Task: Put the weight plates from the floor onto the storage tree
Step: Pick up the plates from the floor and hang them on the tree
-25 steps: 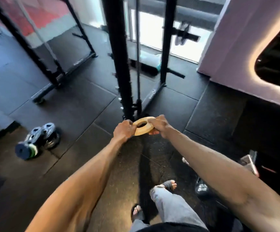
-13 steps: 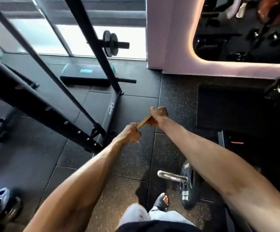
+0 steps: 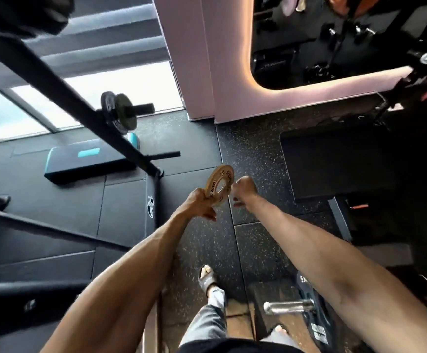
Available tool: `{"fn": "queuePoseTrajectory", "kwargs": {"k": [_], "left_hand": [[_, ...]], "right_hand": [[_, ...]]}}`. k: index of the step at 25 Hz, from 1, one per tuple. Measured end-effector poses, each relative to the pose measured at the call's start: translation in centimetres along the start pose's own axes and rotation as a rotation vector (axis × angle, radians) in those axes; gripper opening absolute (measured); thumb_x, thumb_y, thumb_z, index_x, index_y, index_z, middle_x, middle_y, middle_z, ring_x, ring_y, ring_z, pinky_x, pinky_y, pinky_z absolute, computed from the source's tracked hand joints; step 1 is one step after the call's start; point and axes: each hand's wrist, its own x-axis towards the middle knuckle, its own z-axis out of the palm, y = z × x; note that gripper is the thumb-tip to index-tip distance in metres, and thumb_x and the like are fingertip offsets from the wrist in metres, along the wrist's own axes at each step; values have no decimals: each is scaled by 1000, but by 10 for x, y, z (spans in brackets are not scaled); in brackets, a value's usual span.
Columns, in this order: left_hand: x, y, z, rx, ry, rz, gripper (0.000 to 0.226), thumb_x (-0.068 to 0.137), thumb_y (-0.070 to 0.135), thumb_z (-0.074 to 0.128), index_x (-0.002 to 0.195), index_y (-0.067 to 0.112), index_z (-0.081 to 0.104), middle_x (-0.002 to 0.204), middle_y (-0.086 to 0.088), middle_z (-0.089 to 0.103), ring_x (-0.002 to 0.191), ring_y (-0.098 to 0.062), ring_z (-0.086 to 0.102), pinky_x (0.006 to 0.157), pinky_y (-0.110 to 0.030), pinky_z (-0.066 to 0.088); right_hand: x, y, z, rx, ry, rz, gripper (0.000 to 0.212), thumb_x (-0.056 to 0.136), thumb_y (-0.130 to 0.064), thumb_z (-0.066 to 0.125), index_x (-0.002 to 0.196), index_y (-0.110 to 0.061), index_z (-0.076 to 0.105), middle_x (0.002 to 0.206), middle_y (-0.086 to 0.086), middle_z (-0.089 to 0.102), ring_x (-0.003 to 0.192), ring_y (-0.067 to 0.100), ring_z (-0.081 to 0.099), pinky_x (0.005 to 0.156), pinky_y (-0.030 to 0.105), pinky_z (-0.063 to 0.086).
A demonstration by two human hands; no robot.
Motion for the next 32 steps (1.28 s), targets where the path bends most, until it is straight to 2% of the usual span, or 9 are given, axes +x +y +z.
{"fn": "queuePoseTrajectory", "kwargs": {"k": [3,7,9,13,21,24,27,29,32], "left_hand": [[27,26,-48,-4,-100,0,38,99,20,59,115,-13,55,66,-18,71,49,-21,70,49,-28,59],[57,43,-101,-2,-130,6,37,101,17,53,117,-17,52,63,-13,72,50,-22,70,50,-29,58],[72,47,-120,9,-106,12,38,103,18,50,118,-16,52,62,-12,72,48,-21,69,51,-29,56],[106,55,-160,28,56,-5,38,98,26,59,111,-10,61,69,-17,73,49,-22,69,51,-29,58],[196,103,-233,-127,430,-82,25,91,20,69,95,-4,68,79,-28,71,42,-20,65,37,-22,48],[234,113,-257,-181,572,-129,27,97,13,53,97,-10,66,76,-26,70,47,-26,68,44,-33,57],[264,111,-280,-188,705,-157,37,90,27,51,89,-5,68,79,-23,72,65,-36,71,65,-55,60],[281,101,-292,-176,803,-189,40,82,36,48,86,1,67,77,-21,72,68,-37,72,67,-56,59],[290,100,-301,-127,889,-246,32,88,29,51,86,2,66,74,-19,72,66,-34,72,63,-52,60]], "right_hand": [[39,-34,21,-5,-11,-19,32,97,-12,47,125,2,54,121,22,61,104,38,65,63,41,62],[69,-90,44,192,-72,-26,19,88,4,45,91,-11,56,104,22,65,90,41,69,73,59,59],[89,-113,57,172,-128,-37,16,88,1,48,97,-10,54,101,21,65,89,39,69,75,57,59],[141,-154,87,100,-185,-83,31,88,-5,54,119,-6,51,107,20,66,90,35,70,71,55,61],[276,-263,132,-140,-355,-210,39,83,-10,63,120,-8,51,113,15,64,97,33,68,75,47,61],[323,-298,151,-209,-374,-256,44,83,-11,63,123,-7,47,120,16,64,107,34,63,79,40,53],[355,-326,172,-230,-410,-262,42,89,-12,62,127,-7,45,124,15,62,114,32,59,90,33,46],[369,-339,188,-252,-466,-264,42,91,-12,59,129,-8,44,124,15,61,115,30,58,88,29,43],[381,-350,214,-259,-515,-245,40,91,-5,50,131,-6,43,127,19,59,118,34,57,94,33,46]]}}
